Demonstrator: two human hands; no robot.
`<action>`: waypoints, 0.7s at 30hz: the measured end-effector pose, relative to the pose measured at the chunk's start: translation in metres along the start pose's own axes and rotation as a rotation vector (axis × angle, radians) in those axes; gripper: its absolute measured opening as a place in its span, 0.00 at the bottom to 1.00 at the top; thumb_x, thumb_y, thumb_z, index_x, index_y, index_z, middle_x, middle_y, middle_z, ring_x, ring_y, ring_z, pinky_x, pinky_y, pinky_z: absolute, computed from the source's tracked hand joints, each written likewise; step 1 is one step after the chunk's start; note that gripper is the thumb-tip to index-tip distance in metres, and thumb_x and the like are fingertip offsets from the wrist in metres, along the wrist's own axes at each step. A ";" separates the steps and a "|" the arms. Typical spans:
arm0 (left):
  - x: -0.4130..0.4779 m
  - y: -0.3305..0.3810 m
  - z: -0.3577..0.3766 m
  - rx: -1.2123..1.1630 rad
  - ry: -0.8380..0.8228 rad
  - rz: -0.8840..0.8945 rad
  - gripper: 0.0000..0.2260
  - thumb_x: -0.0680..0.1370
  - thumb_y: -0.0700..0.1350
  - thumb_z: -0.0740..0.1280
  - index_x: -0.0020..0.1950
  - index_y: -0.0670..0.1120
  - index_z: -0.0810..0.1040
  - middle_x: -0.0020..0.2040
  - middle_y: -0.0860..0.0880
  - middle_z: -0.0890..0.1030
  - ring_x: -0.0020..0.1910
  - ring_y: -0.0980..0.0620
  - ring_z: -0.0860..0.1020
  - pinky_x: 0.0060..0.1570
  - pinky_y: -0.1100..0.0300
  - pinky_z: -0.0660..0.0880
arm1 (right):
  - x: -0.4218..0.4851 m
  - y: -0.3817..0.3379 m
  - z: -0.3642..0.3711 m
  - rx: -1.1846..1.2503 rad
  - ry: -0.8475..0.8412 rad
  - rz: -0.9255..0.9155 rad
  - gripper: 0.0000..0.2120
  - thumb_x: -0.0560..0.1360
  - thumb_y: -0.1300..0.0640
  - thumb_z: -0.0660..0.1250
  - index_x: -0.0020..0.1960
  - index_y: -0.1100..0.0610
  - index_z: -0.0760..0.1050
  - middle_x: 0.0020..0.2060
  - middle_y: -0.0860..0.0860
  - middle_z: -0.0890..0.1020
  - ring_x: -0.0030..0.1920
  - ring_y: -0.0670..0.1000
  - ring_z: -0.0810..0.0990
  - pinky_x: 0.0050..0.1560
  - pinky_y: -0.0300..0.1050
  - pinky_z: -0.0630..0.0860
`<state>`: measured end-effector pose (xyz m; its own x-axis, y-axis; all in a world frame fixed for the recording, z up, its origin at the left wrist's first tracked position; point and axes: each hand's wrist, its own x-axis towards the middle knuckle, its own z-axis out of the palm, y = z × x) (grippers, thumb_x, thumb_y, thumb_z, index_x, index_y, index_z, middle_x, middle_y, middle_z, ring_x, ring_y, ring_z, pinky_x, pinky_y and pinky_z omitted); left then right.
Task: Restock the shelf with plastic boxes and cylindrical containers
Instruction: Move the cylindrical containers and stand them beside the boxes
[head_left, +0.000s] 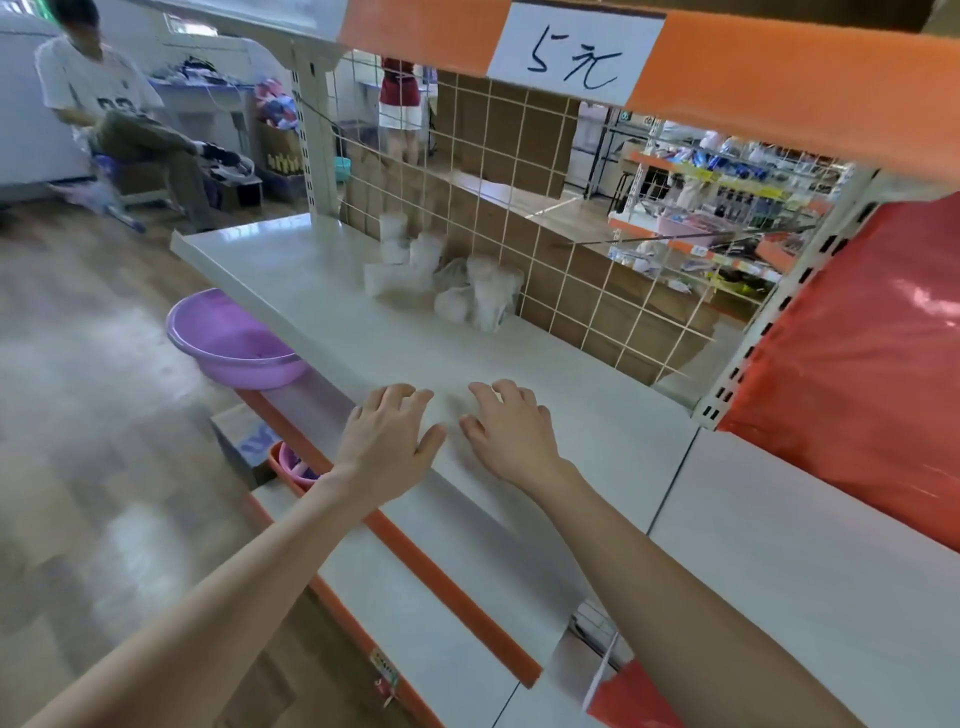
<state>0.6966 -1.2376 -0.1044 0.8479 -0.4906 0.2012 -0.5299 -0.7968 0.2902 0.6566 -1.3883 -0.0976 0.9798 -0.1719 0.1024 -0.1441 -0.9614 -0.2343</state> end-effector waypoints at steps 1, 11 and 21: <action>0.007 -0.002 0.003 -0.010 -0.005 0.003 0.21 0.79 0.54 0.57 0.70 0.47 0.65 0.68 0.47 0.67 0.67 0.46 0.63 0.62 0.52 0.63 | 0.008 0.000 0.001 0.003 -0.006 0.004 0.21 0.79 0.49 0.54 0.70 0.53 0.62 0.67 0.56 0.66 0.66 0.59 0.63 0.61 0.54 0.63; 0.093 -0.049 0.018 -0.051 -0.085 0.070 0.22 0.79 0.55 0.56 0.71 0.48 0.63 0.70 0.47 0.65 0.69 0.46 0.62 0.63 0.52 0.63 | 0.085 -0.002 0.017 0.029 0.006 0.139 0.20 0.78 0.51 0.55 0.69 0.54 0.63 0.66 0.55 0.66 0.64 0.59 0.65 0.59 0.54 0.64; 0.184 -0.102 0.015 -0.068 -0.110 0.215 0.21 0.79 0.55 0.56 0.70 0.47 0.64 0.70 0.46 0.64 0.68 0.44 0.61 0.61 0.51 0.64 | 0.173 -0.008 0.014 0.144 0.180 0.417 0.23 0.78 0.52 0.57 0.71 0.52 0.57 0.71 0.56 0.57 0.68 0.59 0.61 0.64 0.55 0.63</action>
<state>0.9069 -1.2518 -0.1107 0.7106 -0.6845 0.1632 -0.6950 -0.6464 0.3150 0.8290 -1.4078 -0.0912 0.8008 -0.5838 0.1336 -0.4872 -0.7647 -0.4217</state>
